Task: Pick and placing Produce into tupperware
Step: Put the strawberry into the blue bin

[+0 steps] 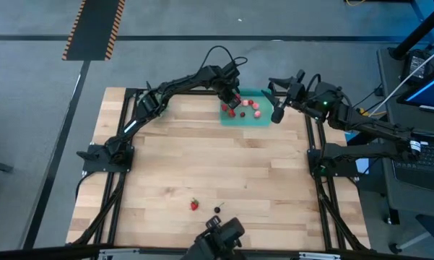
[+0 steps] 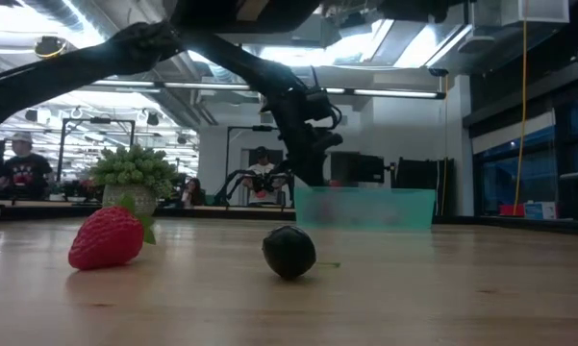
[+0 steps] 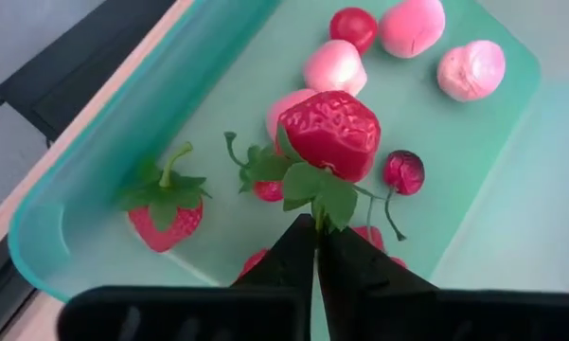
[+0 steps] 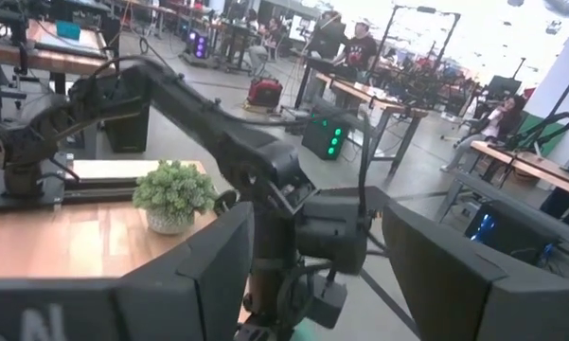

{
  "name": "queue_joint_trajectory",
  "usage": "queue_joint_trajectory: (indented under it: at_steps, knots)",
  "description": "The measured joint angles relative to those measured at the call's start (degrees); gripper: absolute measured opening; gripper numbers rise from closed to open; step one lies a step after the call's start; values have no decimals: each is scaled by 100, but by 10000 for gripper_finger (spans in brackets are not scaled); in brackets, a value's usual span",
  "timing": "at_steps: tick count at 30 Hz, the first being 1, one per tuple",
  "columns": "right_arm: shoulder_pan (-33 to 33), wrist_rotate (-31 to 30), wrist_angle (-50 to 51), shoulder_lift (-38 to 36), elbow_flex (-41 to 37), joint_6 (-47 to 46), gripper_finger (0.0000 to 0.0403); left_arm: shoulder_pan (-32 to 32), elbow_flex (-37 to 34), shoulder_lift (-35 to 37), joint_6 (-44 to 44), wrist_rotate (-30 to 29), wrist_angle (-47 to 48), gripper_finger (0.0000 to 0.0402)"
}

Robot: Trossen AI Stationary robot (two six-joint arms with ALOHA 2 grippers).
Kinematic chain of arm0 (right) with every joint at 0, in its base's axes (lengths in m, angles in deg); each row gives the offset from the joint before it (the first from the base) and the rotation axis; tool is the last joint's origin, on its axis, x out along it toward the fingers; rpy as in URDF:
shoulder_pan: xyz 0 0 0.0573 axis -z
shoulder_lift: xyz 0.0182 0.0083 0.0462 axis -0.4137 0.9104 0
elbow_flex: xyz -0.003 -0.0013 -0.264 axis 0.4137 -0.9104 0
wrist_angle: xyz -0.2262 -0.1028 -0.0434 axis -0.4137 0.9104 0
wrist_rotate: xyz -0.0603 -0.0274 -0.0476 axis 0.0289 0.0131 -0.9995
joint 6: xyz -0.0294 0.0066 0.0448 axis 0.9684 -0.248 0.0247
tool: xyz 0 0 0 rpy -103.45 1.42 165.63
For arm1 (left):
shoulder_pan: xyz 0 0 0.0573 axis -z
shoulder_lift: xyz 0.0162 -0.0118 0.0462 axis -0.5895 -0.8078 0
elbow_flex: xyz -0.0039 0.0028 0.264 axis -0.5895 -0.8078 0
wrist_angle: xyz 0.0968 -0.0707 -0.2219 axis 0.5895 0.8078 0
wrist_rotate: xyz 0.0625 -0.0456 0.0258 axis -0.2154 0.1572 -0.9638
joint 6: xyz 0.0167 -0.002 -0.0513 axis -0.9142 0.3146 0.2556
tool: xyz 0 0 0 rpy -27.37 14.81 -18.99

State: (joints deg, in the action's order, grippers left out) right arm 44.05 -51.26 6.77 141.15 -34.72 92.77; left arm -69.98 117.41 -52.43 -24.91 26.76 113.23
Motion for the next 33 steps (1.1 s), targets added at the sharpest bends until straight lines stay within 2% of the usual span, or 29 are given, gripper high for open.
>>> queue_joint_trajectory:
  at_steps: [10, 15, 21, 25, 33]
  knots:
    - [0, -9, 92, 0, 0, -1, 236, 2, 62, 7, -2, -39, -25, 86]
    - [0, -9, 92, 0, 0, -9, 236, -31, 237, 82, -100, -4, 201, 112]
    - [-2, -10, 93, 0, 0, -152, 236, -42, 363, 637, -430, -41, 711, 123]
    - [-2, -8, 94, 0, -1, -255, 236, -40, 362, 1097, -621, -77, 1389, 123]
    - [-4, -4, 94, 0, -2, -327, 236, 124, 358, 1800, -792, -666, 2780, 124]
